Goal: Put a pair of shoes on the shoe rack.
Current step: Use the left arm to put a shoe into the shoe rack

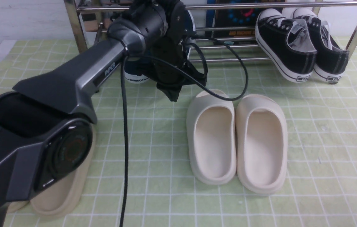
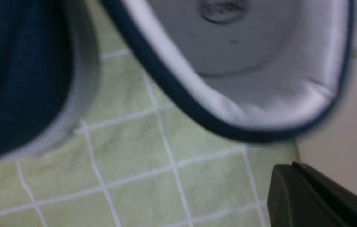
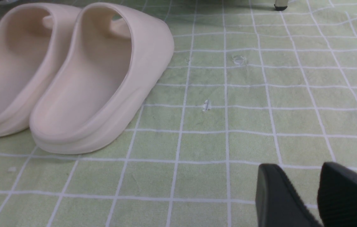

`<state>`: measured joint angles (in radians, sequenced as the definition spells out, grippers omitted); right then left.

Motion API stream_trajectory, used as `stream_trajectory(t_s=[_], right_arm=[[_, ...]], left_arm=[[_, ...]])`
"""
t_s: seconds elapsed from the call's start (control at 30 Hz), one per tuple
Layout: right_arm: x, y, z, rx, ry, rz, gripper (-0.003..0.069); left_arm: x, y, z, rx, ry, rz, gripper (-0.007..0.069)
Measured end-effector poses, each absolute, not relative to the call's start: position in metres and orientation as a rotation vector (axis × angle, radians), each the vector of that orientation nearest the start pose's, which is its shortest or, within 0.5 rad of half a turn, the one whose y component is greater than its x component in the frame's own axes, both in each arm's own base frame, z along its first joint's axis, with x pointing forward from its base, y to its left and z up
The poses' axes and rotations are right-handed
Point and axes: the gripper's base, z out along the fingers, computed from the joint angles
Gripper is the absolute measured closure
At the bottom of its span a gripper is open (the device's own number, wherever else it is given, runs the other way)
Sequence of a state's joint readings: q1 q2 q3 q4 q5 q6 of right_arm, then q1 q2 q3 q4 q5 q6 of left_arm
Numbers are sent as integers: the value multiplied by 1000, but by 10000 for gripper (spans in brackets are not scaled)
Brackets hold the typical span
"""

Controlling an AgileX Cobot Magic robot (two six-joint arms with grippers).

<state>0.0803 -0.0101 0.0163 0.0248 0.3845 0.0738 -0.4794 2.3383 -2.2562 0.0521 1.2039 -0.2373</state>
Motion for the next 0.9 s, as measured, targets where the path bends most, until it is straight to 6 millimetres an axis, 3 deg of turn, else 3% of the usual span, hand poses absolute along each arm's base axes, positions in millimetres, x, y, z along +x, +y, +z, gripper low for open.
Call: stream_trajectory(t_s=[0.43, 0.7, 0.8, 0.9], right_arm=[[52, 5, 174, 9, 1876, 131, 419], [52, 5, 174, 9, 1876, 131, 419], [52, 5, 174, 9, 1876, 131, 419], [52, 5, 174, 9, 1876, 131, 419]], left_arm=[[469, -238, 248, 119, 2546, -215, 638], [470, -238, 251, 9, 2538, -249, 638], [467, -237, 256, 21, 2542, -259, 638], [458, -231, 279, 74, 2546, -267, 638]])
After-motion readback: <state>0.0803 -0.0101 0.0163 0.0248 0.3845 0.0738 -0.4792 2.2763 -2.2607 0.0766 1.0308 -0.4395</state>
